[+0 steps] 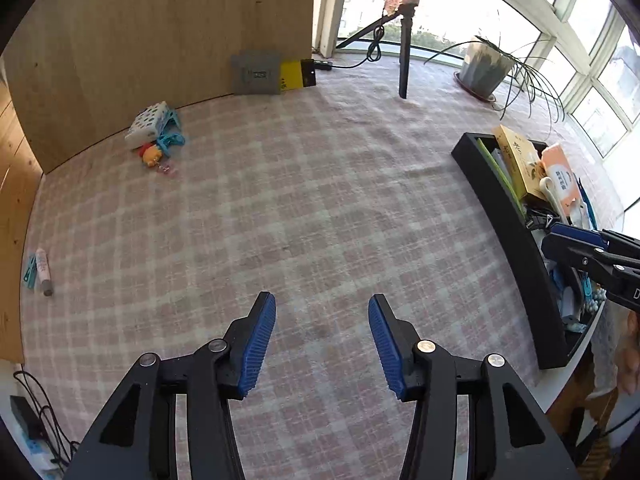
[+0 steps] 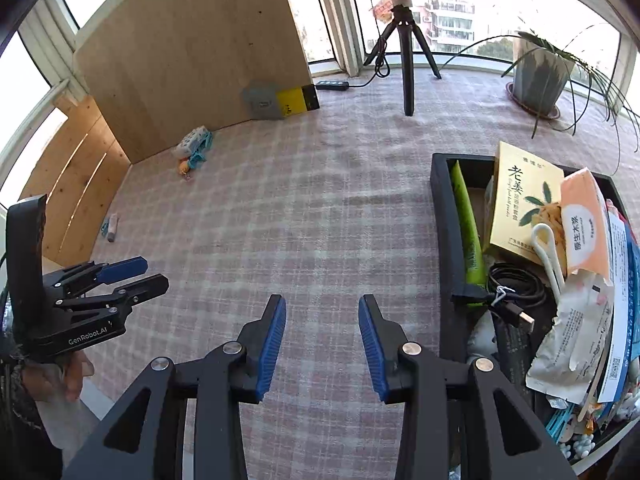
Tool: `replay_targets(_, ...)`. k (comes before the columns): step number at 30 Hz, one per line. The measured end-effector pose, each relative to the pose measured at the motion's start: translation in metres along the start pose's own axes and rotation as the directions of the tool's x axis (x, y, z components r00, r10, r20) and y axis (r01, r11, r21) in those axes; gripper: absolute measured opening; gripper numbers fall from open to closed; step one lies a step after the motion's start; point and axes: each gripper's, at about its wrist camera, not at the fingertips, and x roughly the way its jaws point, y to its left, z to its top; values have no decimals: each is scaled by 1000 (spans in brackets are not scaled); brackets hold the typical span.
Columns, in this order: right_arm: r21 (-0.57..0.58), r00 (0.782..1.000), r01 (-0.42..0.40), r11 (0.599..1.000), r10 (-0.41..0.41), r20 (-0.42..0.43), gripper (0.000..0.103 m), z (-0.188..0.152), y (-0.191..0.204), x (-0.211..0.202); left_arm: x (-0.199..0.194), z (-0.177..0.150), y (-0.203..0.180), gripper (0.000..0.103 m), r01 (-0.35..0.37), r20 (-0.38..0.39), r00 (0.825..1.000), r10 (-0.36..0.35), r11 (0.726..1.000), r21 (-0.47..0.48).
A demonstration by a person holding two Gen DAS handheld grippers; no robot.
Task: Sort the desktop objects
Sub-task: 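Grasp the pink lotion bottle with the left tool while the right tool grasps a blue clothespin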
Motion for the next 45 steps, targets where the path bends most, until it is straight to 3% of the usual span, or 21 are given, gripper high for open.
replay_targets(6, -158, 999, -38, 987, 34, -30, 36, 51, 60, 43, 0, 0, 107, 52, -95, -3, 995, 96, 973, -210)
replay_targets(13, -270, 996, -72, 960, 53, -76, 36, 110, 106, 104, 5, -7, 220, 52, -216, -56, 976, 212, 893, -394)
replay_targets(20, -329, 985, -140, 934, 100, -137, 36, 168, 151, 171, 15, -13, 293, 52, -293, -105, 955, 278, 817, -496)
replay_targets(27, -455, 979, -164, 875, 89, -181, 43, 195, 205, 234, 27, -15, 324, 52, -306, -123, 950, 288, 771, -558)
replay_targets(34, -527, 974, -171, 833, 63, -216, 44, 198, 227, 268, 39, -18, 334, 54, -300, -138, 953, 271, 760, -576)
replay_targets(45, -513, 970, -189, 837, 78, -230, 44, 209, 217, 283, 49, -17, 341, 54, -295, -134, 954, 268, 761, -578)
